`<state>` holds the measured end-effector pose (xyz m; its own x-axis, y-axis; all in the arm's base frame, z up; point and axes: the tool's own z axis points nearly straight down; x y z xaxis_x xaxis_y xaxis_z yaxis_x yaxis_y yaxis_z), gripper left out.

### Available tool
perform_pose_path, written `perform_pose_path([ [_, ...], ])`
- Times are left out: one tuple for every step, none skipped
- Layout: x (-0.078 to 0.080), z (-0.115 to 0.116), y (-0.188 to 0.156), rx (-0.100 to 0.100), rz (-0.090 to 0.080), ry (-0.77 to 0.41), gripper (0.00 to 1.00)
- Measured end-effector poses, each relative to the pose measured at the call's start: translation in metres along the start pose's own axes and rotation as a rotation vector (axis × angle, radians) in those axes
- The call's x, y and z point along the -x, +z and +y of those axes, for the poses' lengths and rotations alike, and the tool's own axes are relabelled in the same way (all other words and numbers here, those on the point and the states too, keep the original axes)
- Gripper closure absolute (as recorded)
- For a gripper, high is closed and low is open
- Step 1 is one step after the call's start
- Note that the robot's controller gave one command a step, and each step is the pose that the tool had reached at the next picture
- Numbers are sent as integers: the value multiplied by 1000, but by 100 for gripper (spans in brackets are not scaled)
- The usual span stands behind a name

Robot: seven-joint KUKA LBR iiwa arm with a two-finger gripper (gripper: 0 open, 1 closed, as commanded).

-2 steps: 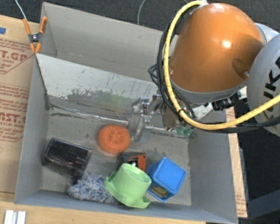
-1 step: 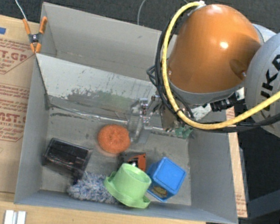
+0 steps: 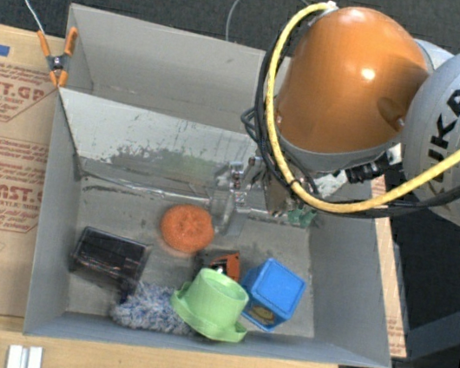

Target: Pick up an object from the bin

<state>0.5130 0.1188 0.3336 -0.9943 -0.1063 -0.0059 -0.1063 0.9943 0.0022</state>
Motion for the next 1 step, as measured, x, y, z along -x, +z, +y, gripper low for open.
perform_pose_path([
  [0,0,0,0,0,0,100],
])
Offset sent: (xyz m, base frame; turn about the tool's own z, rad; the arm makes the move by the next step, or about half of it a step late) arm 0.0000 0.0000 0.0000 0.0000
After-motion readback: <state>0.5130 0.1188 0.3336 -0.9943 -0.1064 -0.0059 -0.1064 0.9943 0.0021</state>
